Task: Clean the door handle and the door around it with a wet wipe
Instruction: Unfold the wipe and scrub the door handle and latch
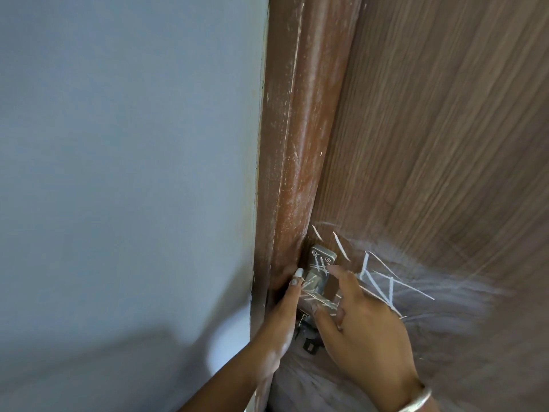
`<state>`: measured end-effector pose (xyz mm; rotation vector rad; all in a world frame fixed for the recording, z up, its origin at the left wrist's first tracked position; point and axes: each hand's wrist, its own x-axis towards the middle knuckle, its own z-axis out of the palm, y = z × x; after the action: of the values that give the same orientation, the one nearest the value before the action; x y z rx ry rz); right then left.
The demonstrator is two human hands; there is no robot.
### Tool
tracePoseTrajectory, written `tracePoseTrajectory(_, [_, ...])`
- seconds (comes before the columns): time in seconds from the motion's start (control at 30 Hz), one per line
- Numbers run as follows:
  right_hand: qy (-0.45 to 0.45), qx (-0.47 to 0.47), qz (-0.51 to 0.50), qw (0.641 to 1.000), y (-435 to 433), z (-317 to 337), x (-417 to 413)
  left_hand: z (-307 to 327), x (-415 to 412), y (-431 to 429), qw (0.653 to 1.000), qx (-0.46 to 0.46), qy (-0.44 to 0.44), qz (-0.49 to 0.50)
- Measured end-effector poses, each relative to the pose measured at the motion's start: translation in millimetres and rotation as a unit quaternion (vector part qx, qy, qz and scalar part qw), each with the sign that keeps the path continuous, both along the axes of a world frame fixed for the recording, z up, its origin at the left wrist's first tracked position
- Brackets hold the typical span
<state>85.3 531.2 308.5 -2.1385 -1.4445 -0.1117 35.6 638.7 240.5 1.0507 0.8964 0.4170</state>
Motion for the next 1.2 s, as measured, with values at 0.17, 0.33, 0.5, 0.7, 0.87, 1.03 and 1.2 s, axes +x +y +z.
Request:
tracePoseTrajectory(0.17, [0.02, -0.012, 0.011, 1.0, -9, 0, 0, -4, -21, -7, 0.997, -0.001, -0.042, -0.063])
tracePoseTrajectory(0.33, [0.048, -0.02, 0.007, 0.999, -16, -2, 3, 28, -26, -10, 0.993, 0.04, -0.102, -0.04])
tracePoseTrajectory(0.5, [0.044, -0.025, 0.01, 0.999, -18, -2, 3, 64, -27, -6, 0.987, 0.076, -0.129, -0.062])
tracePoseTrajectory(0.7, [0.044, -0.03, 0.013, 0.998, -16, -4, 5, 79, -22, -5, 0.991, 0.091, -0.082, -0.061])
tracePoseTrajectory(0.87, [0.043, -0.033, 0.011, 0.998, -15, -7, 9, 68, -20, -12, 0.992, 0.112, -0.059, -0.027])
tracePoseTrajectory(1.03, [0.041, -0.042, 0.001, 0.998, -15, -8, 15, 61, -24, -7, 0.993, 0.094, -0.047, -0.046])
tracePoseTrajectory(1.2, [0.046, -0.04, 0.001, 0.998, -14, -9, 15, 48, -24, -6, 0.995, 0.068, -0.044, -0.057])
